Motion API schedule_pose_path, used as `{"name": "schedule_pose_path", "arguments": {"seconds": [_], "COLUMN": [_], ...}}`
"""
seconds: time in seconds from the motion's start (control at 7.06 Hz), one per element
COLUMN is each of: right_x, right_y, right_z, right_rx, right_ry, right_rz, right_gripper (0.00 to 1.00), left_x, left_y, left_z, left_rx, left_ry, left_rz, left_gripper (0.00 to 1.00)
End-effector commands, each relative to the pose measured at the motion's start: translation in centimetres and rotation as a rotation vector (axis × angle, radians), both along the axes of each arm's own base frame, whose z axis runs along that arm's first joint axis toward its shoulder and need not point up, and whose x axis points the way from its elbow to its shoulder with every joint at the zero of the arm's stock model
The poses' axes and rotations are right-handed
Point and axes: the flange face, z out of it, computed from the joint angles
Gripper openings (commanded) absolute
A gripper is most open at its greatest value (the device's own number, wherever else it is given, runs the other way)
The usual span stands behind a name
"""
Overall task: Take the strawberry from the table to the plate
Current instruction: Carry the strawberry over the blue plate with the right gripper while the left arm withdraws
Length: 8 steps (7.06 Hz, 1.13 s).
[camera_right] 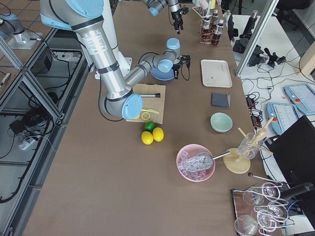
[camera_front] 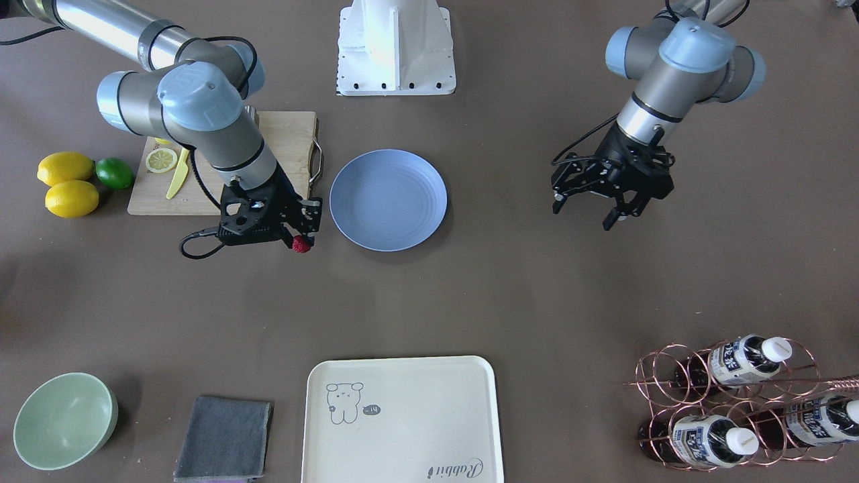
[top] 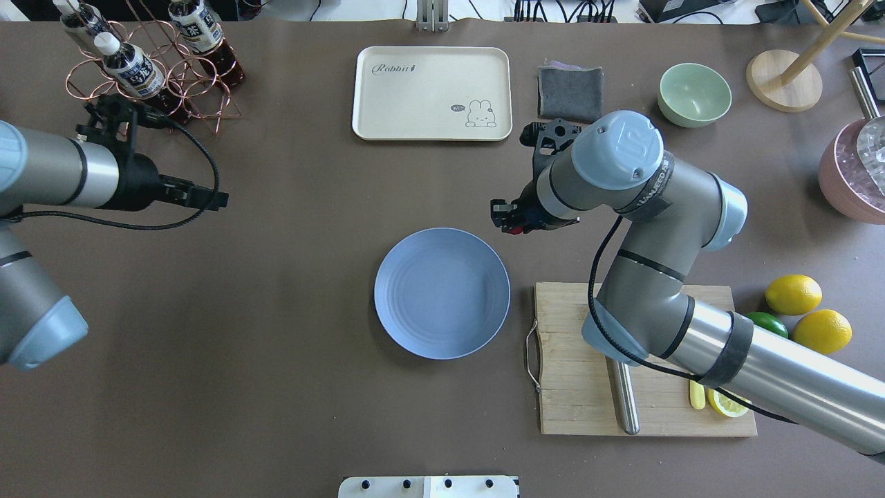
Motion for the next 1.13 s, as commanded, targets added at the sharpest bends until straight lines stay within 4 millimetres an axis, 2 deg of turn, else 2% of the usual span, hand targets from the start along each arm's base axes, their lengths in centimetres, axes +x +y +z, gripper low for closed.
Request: {"name": "schedule_pose_path", "arguments": {"seconds": [0.0, 0.14, 0.28, 0.43, 0.71, 0.99], "right_x": [-4.7, -6.8, -7.9, -8.4, -9.7, -10.6], "right_y": [3.7, 5.7, 7.1, 7.5, 7.2, 8.7], "right_z": [-4.1, -5.8, -6.0, -6.0, -4.4, -4.5], "right_rx": [0.022, 0.028, 0.039, 0.042, 0.049, 0.049], "right_ry": [0.013, 0.021, 0.024, 0.029, 0.065, 0.061], "right_rz": [-0.016, -0.021, -0.024, -0.030, -0.019, -0.042], "right_gripper": [0.00, 0.00, 0.00, 0.00, 0.00, 0.00], "left_x": [-9.4, -10.1, -11.8, -12.1, -12.6, -14.9], "left_y": [-2.3, -3.1, -3.6, -3.2, -3.4, -3.9], "left_z": [3.2, 5.1, 6.9, 8.6, 9.3, 9.9], "left_rx": [0.016, -0.005, -0.002, -0.001, -0.018, -0.083], "left_ry": [-0.028, -0.051, -0.085, -0.120, -0.119, -0.109], "left_rz": [-0.014, -0.021, -0.018, 0.002, 0.005, 0.005], "left_gripper": [0.98, 0.98, 0.98, 0.98, 0.98, 0.98]}}
